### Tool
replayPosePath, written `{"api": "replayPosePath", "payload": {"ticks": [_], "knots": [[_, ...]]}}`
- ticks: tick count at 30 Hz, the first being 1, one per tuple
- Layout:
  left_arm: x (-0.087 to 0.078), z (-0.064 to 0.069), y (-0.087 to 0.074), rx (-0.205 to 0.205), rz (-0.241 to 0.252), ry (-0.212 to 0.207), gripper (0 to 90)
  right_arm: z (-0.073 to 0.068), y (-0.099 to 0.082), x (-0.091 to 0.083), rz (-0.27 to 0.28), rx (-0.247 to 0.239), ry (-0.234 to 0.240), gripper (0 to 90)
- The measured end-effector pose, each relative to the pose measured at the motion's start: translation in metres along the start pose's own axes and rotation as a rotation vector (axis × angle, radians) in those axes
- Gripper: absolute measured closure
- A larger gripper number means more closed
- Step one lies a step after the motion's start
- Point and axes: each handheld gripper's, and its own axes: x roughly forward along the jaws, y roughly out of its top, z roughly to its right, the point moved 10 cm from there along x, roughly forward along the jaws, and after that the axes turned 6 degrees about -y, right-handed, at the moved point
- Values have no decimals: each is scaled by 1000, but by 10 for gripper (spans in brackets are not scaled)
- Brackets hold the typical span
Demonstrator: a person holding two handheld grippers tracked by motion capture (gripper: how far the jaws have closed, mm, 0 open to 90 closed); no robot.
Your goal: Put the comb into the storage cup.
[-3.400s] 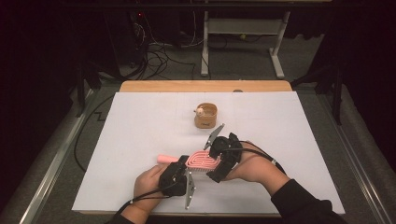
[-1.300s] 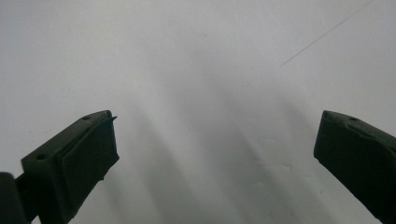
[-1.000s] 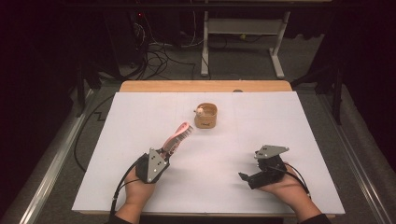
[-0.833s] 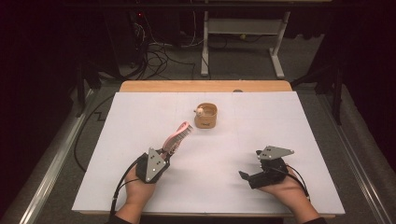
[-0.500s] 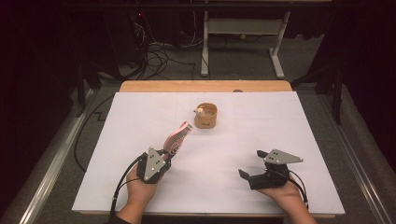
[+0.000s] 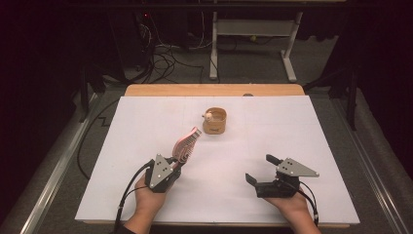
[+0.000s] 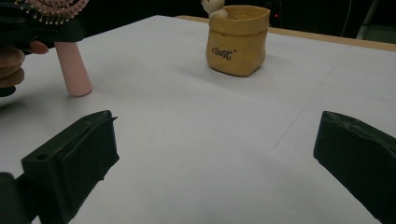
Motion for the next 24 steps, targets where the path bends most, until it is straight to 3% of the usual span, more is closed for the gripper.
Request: {"api": "replayPosePath", "payload": {"ticks": [11, 24], "knots": [[2, 4, 2, -24, 13, -19, 790, -16, 16, 14, 28, 6, 22, 2], [6, 10, 3, -25, 8, -27, 789, -48, 45, 30, 65, -12, 63, 2]]}}
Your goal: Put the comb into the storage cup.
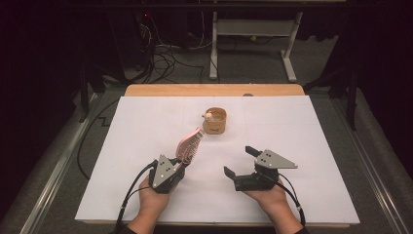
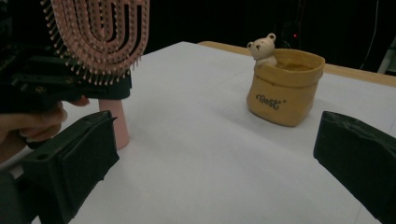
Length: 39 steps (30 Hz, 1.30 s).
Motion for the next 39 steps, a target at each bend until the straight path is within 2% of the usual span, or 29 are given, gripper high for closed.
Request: {"api": "replayPosePath", "payload": {"ticks": [9, 17, 22, 31, 39], "knots": [[3, 3, 0, -2, -2, 1, 789, -16, 17, 10, 12, -22, 25, 2], [3, 5, 1, 1, 8, -1, 789, -30, 31, 19, 33, -16, 54, 2], [4, 6, 2, 8, 9, -1, 789, -38, 35, 27, 42, -9, 71, 1], [4, 8, 5, 17, 30, 28, 789, -54, 42, 35, 57, -3, 90, 2], [6, 10, 4, 21, 29, 25, 789, -63, 46, 38, 61, -1, 113, 1]]}}
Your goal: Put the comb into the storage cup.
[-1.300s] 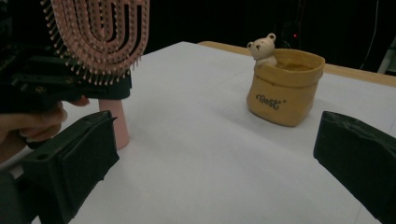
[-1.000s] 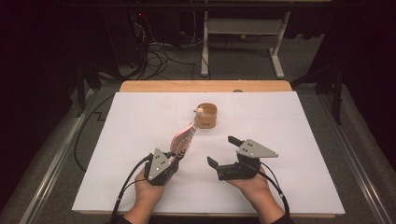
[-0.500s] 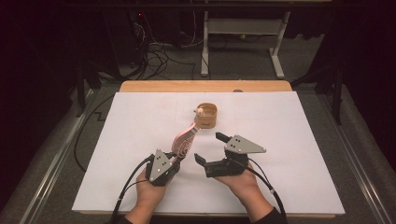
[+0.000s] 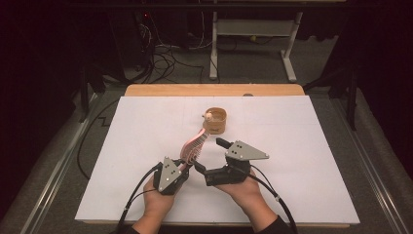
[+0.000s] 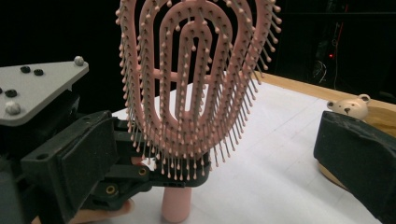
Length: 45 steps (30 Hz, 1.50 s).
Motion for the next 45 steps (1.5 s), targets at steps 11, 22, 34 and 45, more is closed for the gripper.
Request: {"api": "replayPosePath", "payload": {"ticks": [11, 22, 34, 45], "knots": [[1, 0, -1, 9, -7, 6, 789, -7, 6, 5, 10, 9, 7, 1], [1, 3, -1, 20, -7, 7, 789, -11, 11, 17, 14, 26, 5, 2], [2, 6, -1, 32, -10, 3, 789, -12, 17, 25, 21, 49, 4, 10], [2, 7, -1, 31, -6, 4, 789, -13, 18, 29, 21, 70, 11, 96]]}}
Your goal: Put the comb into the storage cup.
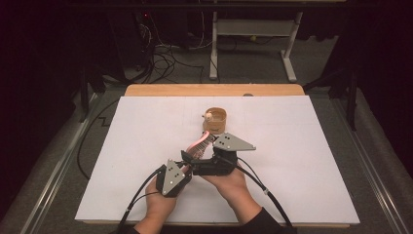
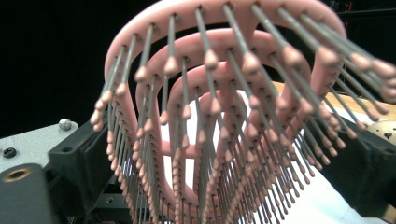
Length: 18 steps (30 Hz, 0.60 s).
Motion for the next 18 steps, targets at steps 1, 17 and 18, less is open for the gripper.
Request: {"api": "replayPosePath", "payload": {"ticks": [1, 17, 18], "knots": [[0, 0, 0, -1, 0, 0, 789, 0, 0, 0, 1, -1, 2, 112], [0, 0, 0, -4, -1, -3, 789, -3, 0, 0, -2, 22, 17, 195], [0, 0, 0, -4, -2, -5, 789, -2, -1, 0, -6, 25, 17, 195]]}}
